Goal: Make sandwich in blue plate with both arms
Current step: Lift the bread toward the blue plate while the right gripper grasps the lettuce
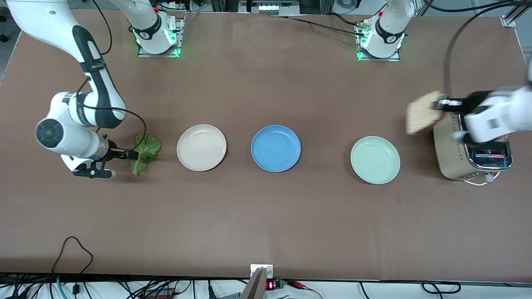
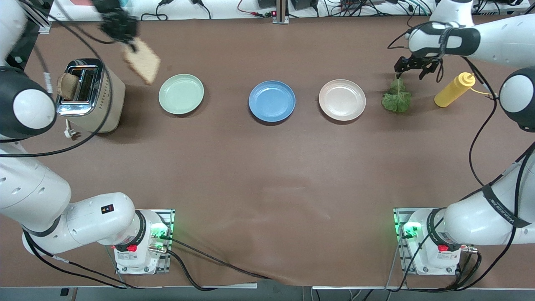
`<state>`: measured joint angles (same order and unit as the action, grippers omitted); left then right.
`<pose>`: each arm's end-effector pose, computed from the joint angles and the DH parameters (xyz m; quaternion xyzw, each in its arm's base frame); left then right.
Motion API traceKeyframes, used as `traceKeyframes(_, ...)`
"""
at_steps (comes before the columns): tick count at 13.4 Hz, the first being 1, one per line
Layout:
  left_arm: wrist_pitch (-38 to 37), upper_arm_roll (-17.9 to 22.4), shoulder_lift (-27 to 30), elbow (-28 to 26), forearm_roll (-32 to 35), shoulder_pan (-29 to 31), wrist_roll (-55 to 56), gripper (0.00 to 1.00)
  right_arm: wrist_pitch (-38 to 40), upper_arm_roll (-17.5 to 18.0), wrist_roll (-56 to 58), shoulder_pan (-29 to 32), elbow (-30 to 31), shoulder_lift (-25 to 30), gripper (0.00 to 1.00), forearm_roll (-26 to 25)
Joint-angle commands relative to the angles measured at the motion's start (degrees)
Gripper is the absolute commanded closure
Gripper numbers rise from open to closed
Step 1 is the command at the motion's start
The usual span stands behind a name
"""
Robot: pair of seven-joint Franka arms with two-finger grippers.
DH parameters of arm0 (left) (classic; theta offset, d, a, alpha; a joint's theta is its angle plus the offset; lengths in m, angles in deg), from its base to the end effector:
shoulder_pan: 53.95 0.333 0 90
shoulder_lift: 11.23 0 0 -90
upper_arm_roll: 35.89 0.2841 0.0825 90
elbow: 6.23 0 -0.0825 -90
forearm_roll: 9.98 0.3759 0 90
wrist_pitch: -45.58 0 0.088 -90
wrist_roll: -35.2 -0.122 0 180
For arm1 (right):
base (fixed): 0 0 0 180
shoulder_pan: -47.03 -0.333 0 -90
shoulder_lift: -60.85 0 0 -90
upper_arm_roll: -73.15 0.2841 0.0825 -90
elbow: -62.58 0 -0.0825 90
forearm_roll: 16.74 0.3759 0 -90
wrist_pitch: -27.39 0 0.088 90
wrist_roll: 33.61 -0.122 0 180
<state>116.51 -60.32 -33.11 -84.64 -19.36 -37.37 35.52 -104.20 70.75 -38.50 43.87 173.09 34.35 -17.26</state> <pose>0.5768 -0.0685 0.4528 0.9561 -0.0756 -0.2447 0.1421 0.5933 0.0077 0.2022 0.9983 -0.0311 -0.0464 0.0150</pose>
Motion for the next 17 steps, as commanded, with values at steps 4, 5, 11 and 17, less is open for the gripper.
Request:
traceKeyframes(4, 23.07, -0.27, -7.02, -5.85, -12.74, -13.22, 13.64, 1.0, -5.6, -0.06, -1.26, -0.18, 0.23, -4.95, 0.0, -0.18)
traceKeyframes(5, 27.64, -0.27, -8.16, -7.52, -15.55, -14.29, 13.92, 1.0, -5.7, 0.03, -1.26, -0.09, 0.23, -5.05, 0.02, -0.18)
traceKeyframes(11, 49.53, -0.61, -11.95, -16.31, -25.4, -22.19, 13.92, 1.0, -4.39, 0.03, -1.0, -0.44, 0.23, -5.05, 0.84, -0.18)
traceKeyframes(17, 62.13, -0.71, -15.02, -18.7, -29.29, -28.35, 13.83, 1.0, -0.37, 0.12, -1.08, -0.79, -0.3, -2.34, 1.0, -0.18)
